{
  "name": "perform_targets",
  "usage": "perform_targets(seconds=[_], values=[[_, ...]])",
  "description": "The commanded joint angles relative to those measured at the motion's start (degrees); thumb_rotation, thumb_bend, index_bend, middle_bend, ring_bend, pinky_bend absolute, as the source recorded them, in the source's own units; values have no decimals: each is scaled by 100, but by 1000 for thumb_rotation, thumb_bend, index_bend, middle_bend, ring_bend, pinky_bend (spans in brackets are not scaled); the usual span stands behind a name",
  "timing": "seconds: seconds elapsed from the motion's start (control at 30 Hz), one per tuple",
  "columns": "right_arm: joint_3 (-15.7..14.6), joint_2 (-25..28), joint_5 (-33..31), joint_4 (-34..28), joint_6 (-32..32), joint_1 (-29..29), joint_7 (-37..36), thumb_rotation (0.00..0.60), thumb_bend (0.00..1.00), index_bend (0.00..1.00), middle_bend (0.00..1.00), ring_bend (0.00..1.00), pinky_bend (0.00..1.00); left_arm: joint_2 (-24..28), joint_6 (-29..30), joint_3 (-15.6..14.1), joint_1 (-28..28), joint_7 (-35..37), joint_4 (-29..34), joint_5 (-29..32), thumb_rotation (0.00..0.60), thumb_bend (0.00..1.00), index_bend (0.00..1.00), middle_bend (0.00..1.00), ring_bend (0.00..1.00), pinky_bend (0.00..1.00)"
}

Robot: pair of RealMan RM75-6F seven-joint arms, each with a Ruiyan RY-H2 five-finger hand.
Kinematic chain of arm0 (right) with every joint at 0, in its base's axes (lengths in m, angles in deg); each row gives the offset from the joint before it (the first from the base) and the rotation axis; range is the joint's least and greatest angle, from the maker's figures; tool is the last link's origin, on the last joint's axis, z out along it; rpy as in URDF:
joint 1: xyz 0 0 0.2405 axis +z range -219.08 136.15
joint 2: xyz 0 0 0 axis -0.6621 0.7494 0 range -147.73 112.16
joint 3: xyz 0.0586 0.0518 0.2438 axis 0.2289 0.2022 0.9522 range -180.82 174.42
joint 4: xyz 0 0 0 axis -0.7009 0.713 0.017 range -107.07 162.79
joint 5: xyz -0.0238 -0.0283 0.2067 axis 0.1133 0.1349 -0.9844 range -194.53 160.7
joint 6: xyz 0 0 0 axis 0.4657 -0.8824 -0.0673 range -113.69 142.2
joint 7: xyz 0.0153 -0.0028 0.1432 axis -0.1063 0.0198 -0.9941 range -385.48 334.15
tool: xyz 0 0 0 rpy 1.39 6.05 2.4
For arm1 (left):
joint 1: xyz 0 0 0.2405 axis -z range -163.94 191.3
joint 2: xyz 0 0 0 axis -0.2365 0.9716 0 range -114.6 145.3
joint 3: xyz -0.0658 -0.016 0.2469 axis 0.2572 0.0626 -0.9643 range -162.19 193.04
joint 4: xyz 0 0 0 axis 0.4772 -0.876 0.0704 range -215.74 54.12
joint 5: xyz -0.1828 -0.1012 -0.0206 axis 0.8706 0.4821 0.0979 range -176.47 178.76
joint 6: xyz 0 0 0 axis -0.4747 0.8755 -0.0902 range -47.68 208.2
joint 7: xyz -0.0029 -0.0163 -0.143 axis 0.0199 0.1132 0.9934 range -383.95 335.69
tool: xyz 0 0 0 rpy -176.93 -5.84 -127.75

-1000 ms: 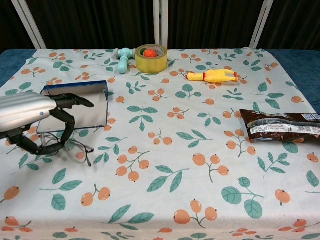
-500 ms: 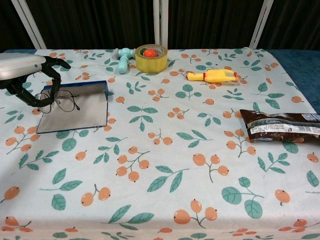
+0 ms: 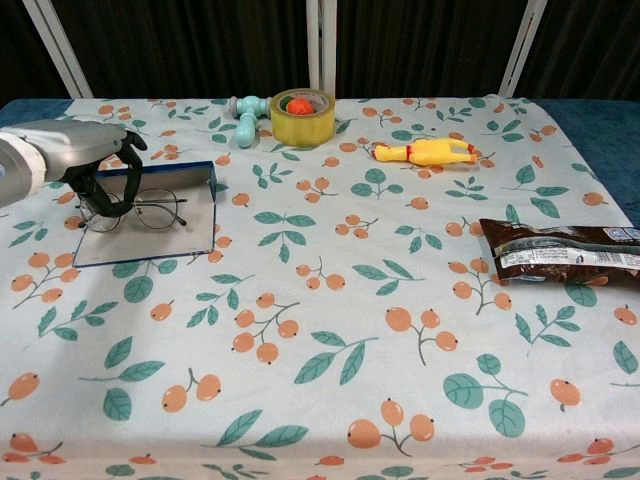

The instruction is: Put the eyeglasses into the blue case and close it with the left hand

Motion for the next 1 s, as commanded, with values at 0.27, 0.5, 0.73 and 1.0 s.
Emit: perform_targets(seconds=[0.27, 0.5, 0.73, 1.0], values=[[-4, 37, -12, -18, 25, -8, -2, 600, 192, 0, 0, 0, 0, -429, 389, 185, 144, -161, -393, 340, 600, 518, 585, 66, 11, 148], [-1, 45, -88, -14, 119, 6, 8, 600, 195, 0, 0, 0, 0, -616, 483, 148, 153, -68, -633, 75, 600, 474, 492, 61, 11, 148], [-17, 34, -136, -19, 216, 27, 60, 600, 197, 0, 0, 0, 0, -875, 595, 159, 134, 9, -1009, -156, 600, 467, 456, 60, 11, 148], [-18, 66, -201, -24, 288, 30, 58, 600, 200, 0, 0, 0, 0, -970, 779, 150, 30, 30, -1037, -388, 600, 464, 335, 59, 12, 148]])
